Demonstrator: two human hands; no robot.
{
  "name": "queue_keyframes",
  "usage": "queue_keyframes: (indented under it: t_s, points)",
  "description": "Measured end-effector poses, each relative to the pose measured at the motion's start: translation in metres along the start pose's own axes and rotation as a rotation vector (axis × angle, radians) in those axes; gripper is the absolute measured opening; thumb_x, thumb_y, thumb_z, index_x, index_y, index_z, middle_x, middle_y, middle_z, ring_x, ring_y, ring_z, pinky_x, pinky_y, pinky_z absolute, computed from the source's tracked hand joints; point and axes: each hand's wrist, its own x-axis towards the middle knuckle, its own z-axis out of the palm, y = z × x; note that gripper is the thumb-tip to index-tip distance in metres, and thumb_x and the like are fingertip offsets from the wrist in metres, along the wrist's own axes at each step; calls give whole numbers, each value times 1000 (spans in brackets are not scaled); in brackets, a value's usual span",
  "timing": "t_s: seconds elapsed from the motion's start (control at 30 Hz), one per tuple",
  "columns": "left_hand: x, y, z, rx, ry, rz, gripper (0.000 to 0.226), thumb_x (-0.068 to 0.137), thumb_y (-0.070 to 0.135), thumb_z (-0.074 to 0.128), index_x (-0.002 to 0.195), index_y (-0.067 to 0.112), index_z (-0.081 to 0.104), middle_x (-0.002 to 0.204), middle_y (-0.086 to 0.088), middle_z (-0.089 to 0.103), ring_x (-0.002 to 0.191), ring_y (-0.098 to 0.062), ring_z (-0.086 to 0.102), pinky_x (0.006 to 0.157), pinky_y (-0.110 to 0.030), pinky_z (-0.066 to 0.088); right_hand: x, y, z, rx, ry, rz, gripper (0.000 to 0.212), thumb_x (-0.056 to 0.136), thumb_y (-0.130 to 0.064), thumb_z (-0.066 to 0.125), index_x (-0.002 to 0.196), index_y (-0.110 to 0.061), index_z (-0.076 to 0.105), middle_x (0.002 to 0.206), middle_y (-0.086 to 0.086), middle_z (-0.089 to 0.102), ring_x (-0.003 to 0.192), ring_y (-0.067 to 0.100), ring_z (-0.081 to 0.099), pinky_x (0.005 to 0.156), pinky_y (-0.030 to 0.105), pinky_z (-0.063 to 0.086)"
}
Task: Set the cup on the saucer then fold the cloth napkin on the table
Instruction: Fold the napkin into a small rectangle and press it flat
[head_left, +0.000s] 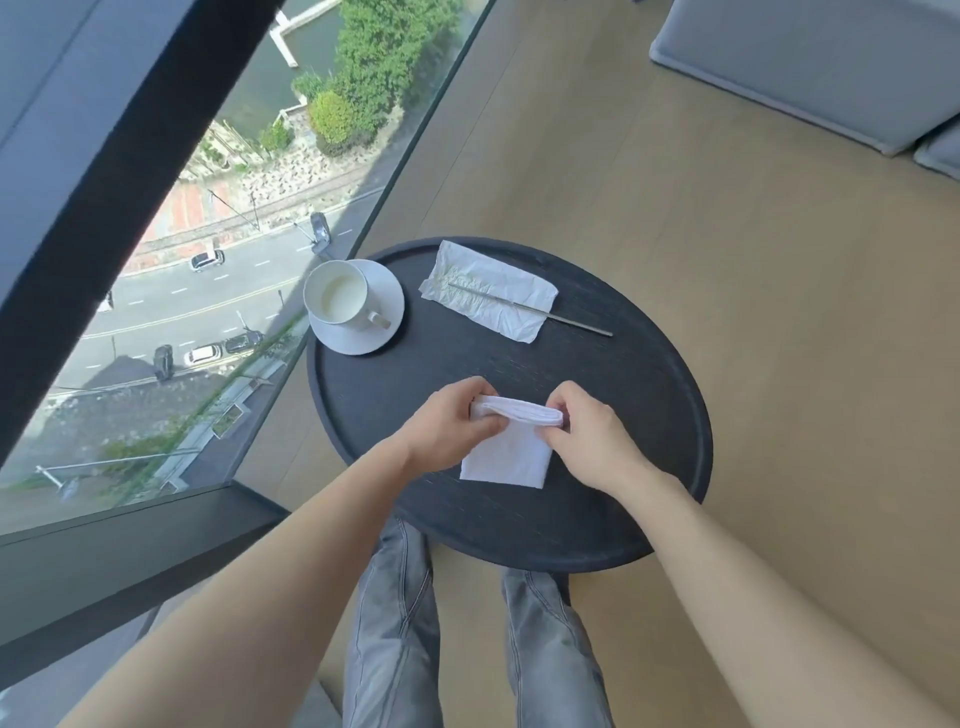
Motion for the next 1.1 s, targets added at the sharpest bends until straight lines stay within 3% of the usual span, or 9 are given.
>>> queue_keyframes:
  t_s: [0.17,0.23,0.33,0.43,0.57,0.77,0.87,1.0,1.1]
  points:
    - [-11,-19,6,-365,288,-55,20,103,36,56,120,37,44,85,3,60,64,0,52,58,-15,43,10,-19,29,337,69,123,14,94,-20,64,94,-27,52,96,-1,67,89,23,65,79,46,59]
    - [-12,-19,5,-376,415,-43,13,105,37,51,110,40,39,73,12,52,54,-3,47,51,-14,39,13,-32,43,420,133,153,14,94,-20,65,98,-26,52,98,0,68,91,24,66,81,48,58]
    - [-8,-26,-9,-243,488,46,19,105,28,42,92,41,39,68,16,52,60,-8,48,55,-15,38,21,-52,64,449,266,171,15,93,-23,67,96,-26,52,91,-6,67,79,12,64,70,32,52]
    - [-1,-38,-28,-69,418,115,22,94,18,34,96,35,47,94,8,56,89,-7,55,71,-13,40,32,-68,78,423,359,175,16,94,-24,67,98,-23,52,87,-6,65,76,11,62,66,27,47]
    - [9,-46,-45,63,313,176,51,90,32,25,127,19,56,120,-1,52,93,-15,55,80,-28,47,44,-83,93,329,463,167,20,96,-23,64,105,-19,48,91,-1,63,81,21,62,75,41,53]
    - [9,-57,-50,328,278,277,55,94,3,45,149,8,47,142,-23,46,125,-41,47,109,-48,40,34,-88,112,122,576,109,46,91,-23,71,129,-13,48,125,3,46,100,24,60,82,43,55]
    - [6,-65,-46,443,325,323,57,95,3,49,152,3,45,158,-31,36,145,-48,37,118,-56,33,20,-82,120,-127,567,66,57,89,-23,72,139,-9,49,143,6,44,127,26,51,100,42,50]
    - [9,-76,-42,699,235,602,61,103,21,37,159,-3,32,170,-22,23,159,-35,19,128,-48,20,11,-76,126,-322,478,7,66,97,-21,63,155,-5,35,167,8,25,153,22,25,114,37,34]
    - [18,-81,-44,795,175,560,69,106,34,32,163,-2,17,172,-19,10,161,-31,8,131,-47,15,16,-76,127,-405,405,1,68,101,-24,52,160,-5,22,169,9,13,156,20,13,122,38,27]
